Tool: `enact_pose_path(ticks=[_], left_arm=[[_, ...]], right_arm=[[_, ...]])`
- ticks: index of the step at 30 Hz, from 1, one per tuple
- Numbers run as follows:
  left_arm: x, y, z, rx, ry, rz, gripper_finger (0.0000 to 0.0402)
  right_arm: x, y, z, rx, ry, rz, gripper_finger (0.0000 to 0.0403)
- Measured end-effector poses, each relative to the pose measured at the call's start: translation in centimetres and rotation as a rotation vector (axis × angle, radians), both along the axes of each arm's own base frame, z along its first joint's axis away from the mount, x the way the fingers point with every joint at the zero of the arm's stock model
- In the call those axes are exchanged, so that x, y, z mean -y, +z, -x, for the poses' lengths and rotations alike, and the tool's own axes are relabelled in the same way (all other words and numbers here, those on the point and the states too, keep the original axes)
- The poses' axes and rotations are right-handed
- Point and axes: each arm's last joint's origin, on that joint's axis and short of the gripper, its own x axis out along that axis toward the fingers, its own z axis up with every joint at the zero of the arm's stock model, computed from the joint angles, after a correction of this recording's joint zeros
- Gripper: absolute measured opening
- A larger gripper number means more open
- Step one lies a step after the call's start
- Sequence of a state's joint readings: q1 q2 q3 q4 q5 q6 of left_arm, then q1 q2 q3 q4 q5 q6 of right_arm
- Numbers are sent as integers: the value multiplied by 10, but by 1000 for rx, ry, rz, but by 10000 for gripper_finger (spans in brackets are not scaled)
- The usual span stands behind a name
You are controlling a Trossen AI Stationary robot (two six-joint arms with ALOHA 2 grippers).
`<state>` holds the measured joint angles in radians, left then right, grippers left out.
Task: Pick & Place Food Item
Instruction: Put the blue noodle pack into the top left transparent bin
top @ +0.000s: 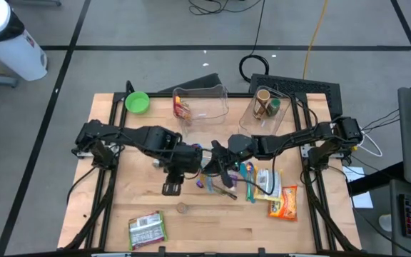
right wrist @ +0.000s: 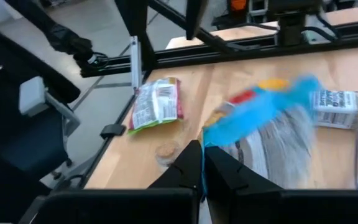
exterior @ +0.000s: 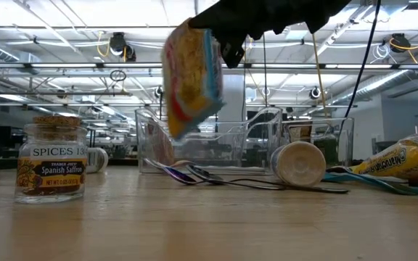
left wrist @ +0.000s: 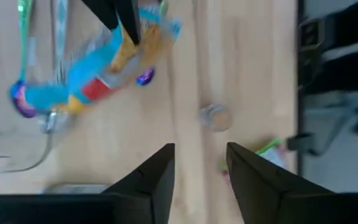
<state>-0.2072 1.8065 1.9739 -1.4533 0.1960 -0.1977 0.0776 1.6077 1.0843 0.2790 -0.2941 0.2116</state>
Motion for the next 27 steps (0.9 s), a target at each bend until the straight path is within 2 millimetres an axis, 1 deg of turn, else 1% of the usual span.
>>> enact_pose_path(ticks=[5,10,16,22,27], left_arm=[[-8,4,-12,98,38,64,186],[-8,7,-19,212,-65,10,203],[-7,7,-24,281,-113,-55,207],[-9,7,-27,299,-115,-83,207],[-13,7,-27,296,-91,-78,207]], right_arm=[[-3,0,1,6,41,2,0],[-6,7,4,29,92,-11,0],[-9,21,11,77,102,-7,0],[-10,25,16,62,106,-8,0],[-16,29,21,59,126,-8,0]])
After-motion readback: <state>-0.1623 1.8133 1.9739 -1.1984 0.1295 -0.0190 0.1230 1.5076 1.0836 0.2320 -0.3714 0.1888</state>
